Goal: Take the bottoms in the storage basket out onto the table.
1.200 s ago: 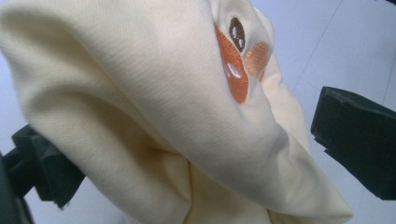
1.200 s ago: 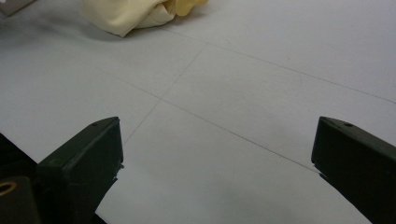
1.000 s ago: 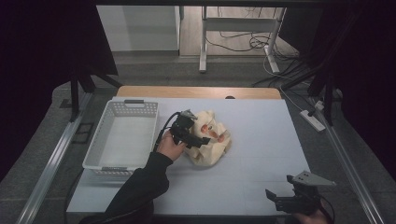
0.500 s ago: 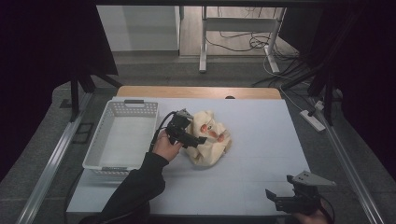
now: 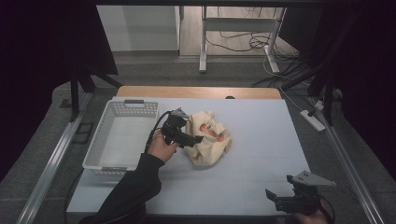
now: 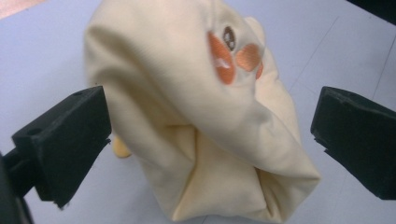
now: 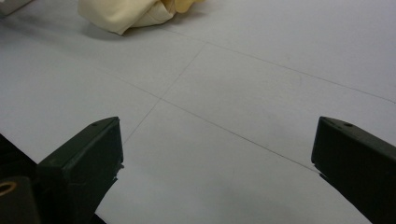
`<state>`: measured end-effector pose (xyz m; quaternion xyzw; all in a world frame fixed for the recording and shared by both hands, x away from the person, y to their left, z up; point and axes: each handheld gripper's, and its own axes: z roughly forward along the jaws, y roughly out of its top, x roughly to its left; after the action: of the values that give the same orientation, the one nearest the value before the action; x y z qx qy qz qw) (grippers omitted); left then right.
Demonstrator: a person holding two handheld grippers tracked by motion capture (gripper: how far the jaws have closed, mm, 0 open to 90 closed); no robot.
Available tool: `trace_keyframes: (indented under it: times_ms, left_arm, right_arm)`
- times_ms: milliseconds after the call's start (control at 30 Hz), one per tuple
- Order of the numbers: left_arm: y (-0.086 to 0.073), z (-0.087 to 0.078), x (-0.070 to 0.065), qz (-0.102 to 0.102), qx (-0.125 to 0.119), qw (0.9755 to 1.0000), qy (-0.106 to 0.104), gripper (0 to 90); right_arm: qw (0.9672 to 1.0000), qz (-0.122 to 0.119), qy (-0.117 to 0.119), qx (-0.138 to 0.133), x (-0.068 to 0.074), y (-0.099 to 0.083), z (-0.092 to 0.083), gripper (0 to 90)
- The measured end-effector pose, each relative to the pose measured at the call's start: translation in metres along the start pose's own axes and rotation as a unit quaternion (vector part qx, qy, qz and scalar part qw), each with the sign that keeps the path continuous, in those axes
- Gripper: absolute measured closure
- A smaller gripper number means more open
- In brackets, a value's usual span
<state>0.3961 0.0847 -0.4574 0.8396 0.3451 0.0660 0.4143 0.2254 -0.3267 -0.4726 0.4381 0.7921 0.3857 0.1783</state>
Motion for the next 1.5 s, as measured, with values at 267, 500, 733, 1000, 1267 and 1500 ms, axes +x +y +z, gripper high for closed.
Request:
trace_keyframes:
  times_ms: [267,500,733,1000,1267,1500]
  left_arm:
    - [-0.003,-0.007,-0.001,0.007,-0.001,1.0000,0.002,0.0]
    - [-0.009,-0.012,0.001,0.005,-0.005,1.0000,0.001,0.0]
    - [-0.013,-0.019,0.003,0.006,-0.011,0.9999,0.001,0.0]
    - [-0.018,-0.028,0.002,0.005,-0.023,0.9997,-0.007,0.0]
    - [-0.018,-0.037,-0.002,0.002,-0.031,0.9995,-0.003,0.0]
    - [-0.022,-0.041,-0.001,-0.007,-0.022,0.9997,0.000,0.0]
  right_arm:
    - [1.0000,-0.001,0.000,0.001,0.000,0.000,0.000,2.5]
    - [1.0000,-0.001,0.000,0.001,0.000,0.000,0.000,2.5]
    - [1.0000,-0.002,-0.001,0.002,0.000,0.000,0.000,2.5]
    - [1.0000,-0.003,-0.001,0.003,0.001,0.000,0.001,2.5]
    - [1.0000,-0.004,-0.001,0.003,0.001,0.001,0.001,2.5]
    - [1.0000,-0.004,0.000,0.001,0.001,0.000,0.000,2.5]
